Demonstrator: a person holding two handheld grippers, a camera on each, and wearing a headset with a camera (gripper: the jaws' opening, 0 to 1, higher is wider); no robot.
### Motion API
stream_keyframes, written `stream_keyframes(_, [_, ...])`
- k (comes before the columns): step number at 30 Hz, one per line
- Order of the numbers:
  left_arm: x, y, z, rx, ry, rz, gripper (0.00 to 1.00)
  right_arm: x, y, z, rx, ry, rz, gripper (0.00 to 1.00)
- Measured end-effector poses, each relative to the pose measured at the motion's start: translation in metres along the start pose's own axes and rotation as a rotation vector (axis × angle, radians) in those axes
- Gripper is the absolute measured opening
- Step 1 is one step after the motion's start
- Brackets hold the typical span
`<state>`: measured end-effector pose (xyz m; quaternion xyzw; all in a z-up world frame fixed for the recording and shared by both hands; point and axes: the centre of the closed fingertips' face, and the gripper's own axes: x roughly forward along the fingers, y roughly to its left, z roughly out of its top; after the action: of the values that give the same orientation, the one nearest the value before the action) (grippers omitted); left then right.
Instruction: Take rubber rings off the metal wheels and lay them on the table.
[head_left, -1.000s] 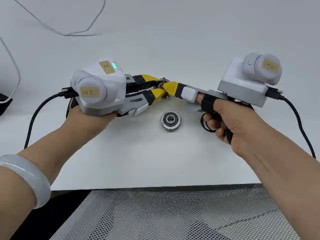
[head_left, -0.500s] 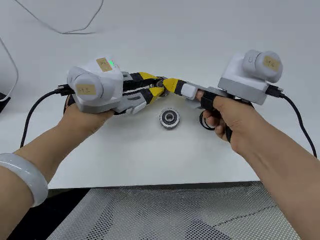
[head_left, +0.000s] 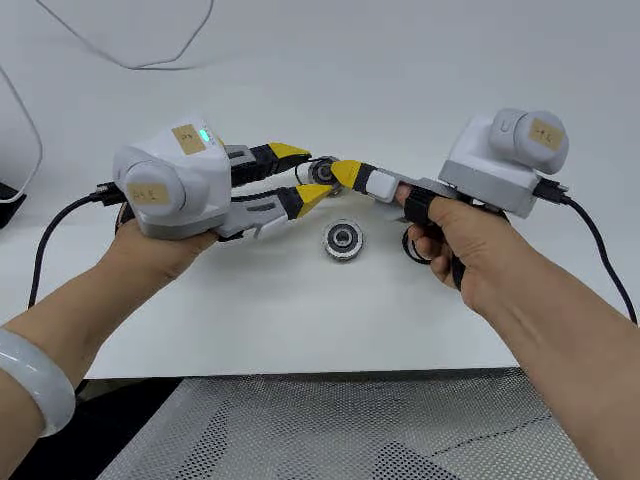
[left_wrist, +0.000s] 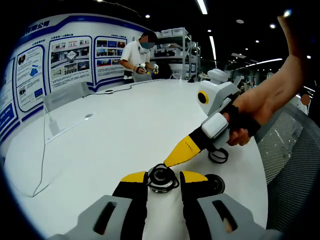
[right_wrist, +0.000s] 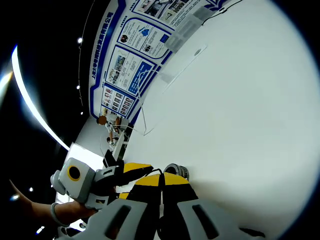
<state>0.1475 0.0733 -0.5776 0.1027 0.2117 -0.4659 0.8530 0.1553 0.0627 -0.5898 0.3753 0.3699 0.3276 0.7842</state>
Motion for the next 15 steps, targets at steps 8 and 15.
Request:
stream_keyframes(8, [-0.008, 0.002, 0.003, 0.002, -0.016, 0.024, 0.33, -0.006, 0.003, 0.002, -0.007, -0.005, 0.002, 0.01])
stream_keyframes(15, [-0.017, 0.004, -0.005, -0.008, 0.0, 0.041, 0.34, -0.024, 0.008, 0.001, -0.064, 0.003, -0.013, 0.01])
